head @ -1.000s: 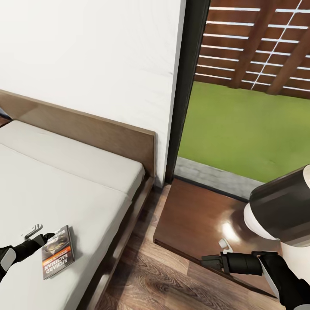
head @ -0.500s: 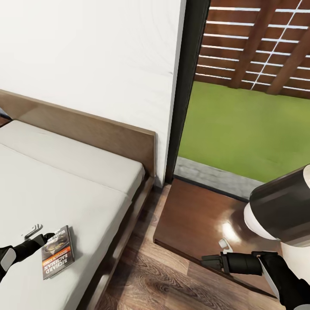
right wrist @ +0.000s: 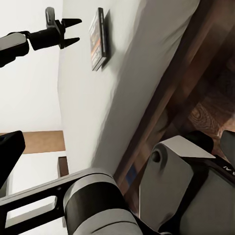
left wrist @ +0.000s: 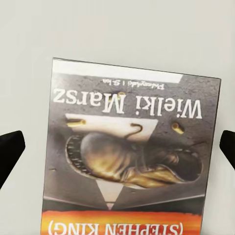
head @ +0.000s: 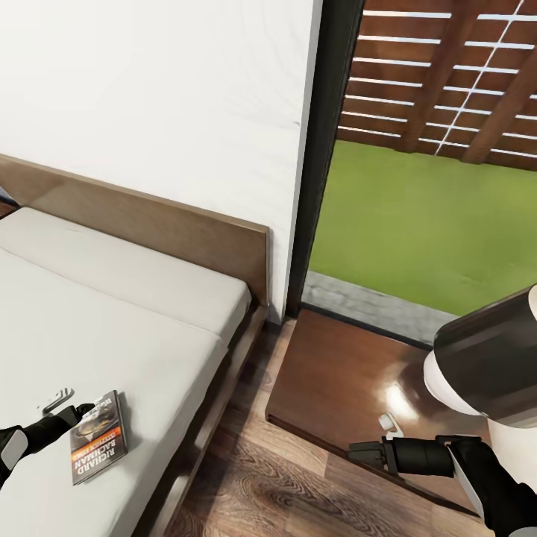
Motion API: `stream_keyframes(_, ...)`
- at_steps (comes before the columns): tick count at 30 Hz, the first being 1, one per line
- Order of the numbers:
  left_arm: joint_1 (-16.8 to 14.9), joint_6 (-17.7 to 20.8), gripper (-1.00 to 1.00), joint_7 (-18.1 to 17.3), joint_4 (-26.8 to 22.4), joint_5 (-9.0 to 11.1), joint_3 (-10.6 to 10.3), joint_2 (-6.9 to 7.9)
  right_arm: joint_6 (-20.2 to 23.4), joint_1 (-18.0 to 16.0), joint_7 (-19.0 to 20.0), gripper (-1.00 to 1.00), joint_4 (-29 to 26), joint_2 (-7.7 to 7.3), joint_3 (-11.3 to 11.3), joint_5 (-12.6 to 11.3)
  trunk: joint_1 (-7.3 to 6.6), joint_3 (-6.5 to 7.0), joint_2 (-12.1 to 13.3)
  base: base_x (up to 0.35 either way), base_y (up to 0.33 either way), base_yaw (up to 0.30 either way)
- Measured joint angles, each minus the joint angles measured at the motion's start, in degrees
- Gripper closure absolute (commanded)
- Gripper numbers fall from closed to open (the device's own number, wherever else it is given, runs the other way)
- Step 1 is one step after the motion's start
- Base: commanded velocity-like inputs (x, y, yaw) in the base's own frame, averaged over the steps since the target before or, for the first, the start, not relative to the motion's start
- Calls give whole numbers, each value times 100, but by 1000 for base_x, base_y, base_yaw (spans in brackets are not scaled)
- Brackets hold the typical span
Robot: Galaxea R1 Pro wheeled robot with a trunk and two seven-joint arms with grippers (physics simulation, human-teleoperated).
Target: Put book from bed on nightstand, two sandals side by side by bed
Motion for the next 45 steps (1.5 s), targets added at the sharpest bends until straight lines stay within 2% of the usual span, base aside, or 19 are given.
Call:
stream_keyframes(8,0,0,-100,1,0,0,1,0,0,0,1,-100,0,-2,-3,0,175,-143,-320,0,0,0)
stream_keyframes(14,0,0,-100,0,0,0,2,0,0,0,5,-100,0,-2,-3,0,176,-144,-321,0,0,0)
stream_keyframes(20,0,0,-100,0,0,0,1,0,0,0,3,-100,0,-1,2,0,307,-251,-560,0,0,0)
stream_keyframes(45,-1,-9,-100,23,-10,36,9,17,0,0,8,-100,0,-2,-1,0,308,-251,-562,0,0,0)
